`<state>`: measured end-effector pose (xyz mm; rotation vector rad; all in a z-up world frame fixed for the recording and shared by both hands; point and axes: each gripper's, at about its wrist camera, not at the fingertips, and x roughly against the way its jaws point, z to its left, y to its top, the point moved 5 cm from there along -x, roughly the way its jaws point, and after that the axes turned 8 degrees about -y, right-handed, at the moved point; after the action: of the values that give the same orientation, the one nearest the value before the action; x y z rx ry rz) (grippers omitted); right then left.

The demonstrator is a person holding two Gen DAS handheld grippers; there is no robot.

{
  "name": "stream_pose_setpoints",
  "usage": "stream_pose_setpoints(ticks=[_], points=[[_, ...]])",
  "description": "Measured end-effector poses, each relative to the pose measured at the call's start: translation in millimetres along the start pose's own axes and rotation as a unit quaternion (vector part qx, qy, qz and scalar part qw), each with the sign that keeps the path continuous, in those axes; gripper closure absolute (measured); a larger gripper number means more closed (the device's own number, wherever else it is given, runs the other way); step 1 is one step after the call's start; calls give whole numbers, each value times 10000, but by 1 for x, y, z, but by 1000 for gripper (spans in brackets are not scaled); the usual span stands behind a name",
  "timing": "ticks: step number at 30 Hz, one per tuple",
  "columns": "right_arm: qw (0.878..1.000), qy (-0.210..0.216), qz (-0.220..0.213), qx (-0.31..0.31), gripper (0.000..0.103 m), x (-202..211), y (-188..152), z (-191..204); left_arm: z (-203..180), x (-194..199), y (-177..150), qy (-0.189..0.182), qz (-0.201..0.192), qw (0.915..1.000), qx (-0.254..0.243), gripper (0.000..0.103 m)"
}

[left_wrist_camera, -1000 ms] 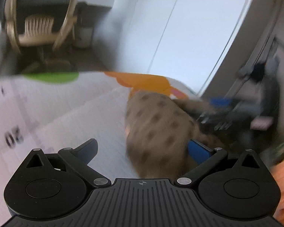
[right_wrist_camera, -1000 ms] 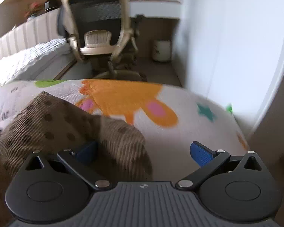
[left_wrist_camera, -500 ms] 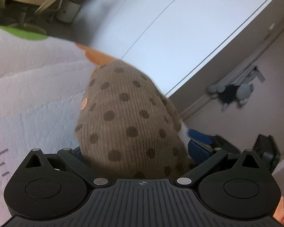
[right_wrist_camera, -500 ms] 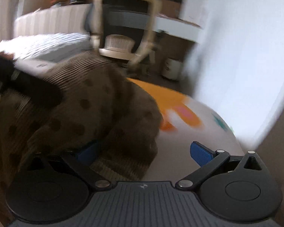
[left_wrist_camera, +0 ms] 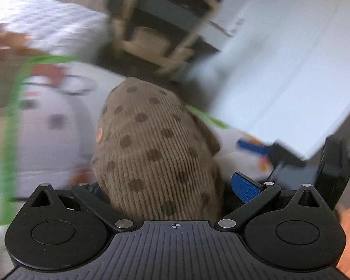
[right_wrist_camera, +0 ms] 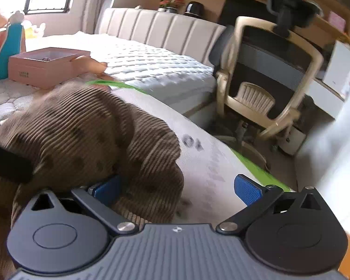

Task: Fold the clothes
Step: 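Open both tools and release the folded dress onto the mattress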

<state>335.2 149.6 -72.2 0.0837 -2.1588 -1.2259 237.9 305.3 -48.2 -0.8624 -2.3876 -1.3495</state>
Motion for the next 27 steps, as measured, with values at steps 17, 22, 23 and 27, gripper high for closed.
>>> stream_pose_setpoints(ticks=[17, 22, 23, 27], points=[[9925, 706, -66, -998, 0, -18, 70, -14, 15, 32, -44, 987, 164, 9903, -963, 0], [9970, -15, 454, -625, 0, -76, 37, -7, 14, 34, -45, 1037, 155, 9901, -939, 0], [9948, 39, 535, -866, 0, -72, 34, -16, 13, 35, -45, 1048, 154, 9899, -939, 0], [9953, -230, 200, -918, 0, -35, 29, -33, 9, 38, -43, 1093, 152, 9894, -939, 0]])
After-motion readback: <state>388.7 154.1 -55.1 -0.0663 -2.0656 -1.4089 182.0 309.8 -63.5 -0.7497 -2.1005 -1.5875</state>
